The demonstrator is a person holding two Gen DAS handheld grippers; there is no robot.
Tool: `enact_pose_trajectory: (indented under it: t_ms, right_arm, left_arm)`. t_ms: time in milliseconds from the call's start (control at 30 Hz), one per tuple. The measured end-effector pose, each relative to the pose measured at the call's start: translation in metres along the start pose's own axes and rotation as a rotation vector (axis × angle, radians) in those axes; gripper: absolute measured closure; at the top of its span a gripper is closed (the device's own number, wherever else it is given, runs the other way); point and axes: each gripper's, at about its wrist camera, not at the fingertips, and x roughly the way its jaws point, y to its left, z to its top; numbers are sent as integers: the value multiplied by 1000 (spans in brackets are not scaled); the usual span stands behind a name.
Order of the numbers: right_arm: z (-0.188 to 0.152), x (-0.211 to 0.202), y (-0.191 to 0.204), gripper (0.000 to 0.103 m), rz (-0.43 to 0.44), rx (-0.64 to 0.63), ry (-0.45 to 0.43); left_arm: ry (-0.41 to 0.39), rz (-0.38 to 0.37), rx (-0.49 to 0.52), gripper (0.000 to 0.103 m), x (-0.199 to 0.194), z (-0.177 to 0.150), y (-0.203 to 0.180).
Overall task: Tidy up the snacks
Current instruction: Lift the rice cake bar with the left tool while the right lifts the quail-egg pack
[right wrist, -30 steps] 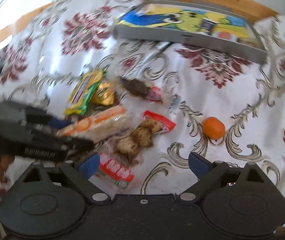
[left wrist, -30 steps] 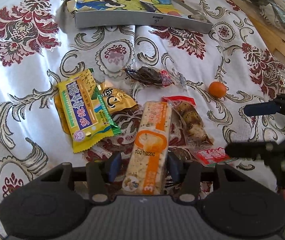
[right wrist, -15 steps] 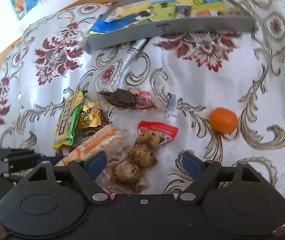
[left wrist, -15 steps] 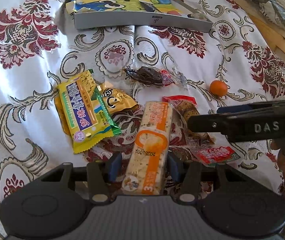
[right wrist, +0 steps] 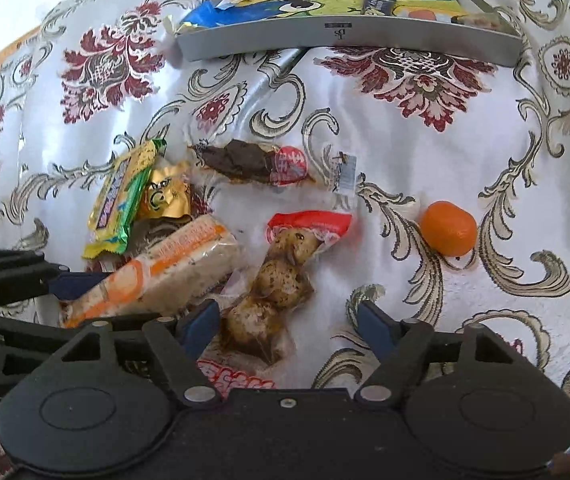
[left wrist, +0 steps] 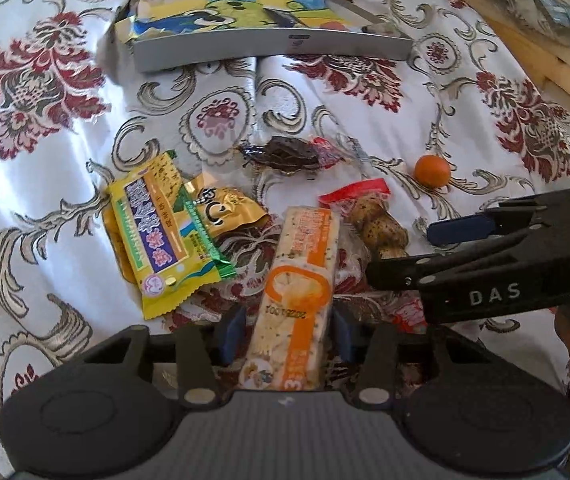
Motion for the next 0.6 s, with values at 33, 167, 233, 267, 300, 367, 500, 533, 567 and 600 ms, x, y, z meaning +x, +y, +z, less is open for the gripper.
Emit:
enact_pose_trajectory:
  t_ms: [33, 167, 233, 267, 300, 367, 500, 533, 567, 600]
  right_arm:
    - [0, -1, 1, 30, -3, -7, 0]
    - [-1, -1, 3, 32, -15, -28, 0]
    - [-2, -1, 5, 32, -22, -43, -1]
    - [-3, -2, 6, 32, -26, -53, -2]
    - [-3, -2, 8, 32, -30, -63, -4]
    - [-4, -2, 11, 30, -39, -84, -11]
    - [-5, -1, 13, 29, -45, -107, -16]
    - [-5, -1, 13, 27, -42, -109, -14]
    - [-5, -1, 13, 25, -40, -112, -10]
    - [-5, -1, 13, 24, -39, -113, -6]
  left_arm:
    - [0, -3, 0, 58, -1, 0, 0]
    - [3, 11, 13, 63, -2, -1, -3]
    - [1, 22, 13, 64, -3, -1, -4]
    - [0, 25, 11, 65, -4, 0, -3]
    - [-1, 28, 8, 65, -5, 0, -3]
    - [-2, 32, 0, 65, -6, 0, -2]
    - [-4, 35, -7, 65, -7, 0, -1]
    - [-3, 37, -6, 65, -7, 0, -2]
    - [-3, 41, -5, 65, -8, 0, -2]
    - [-3, 45, -4, 65, -9, 0, -3]
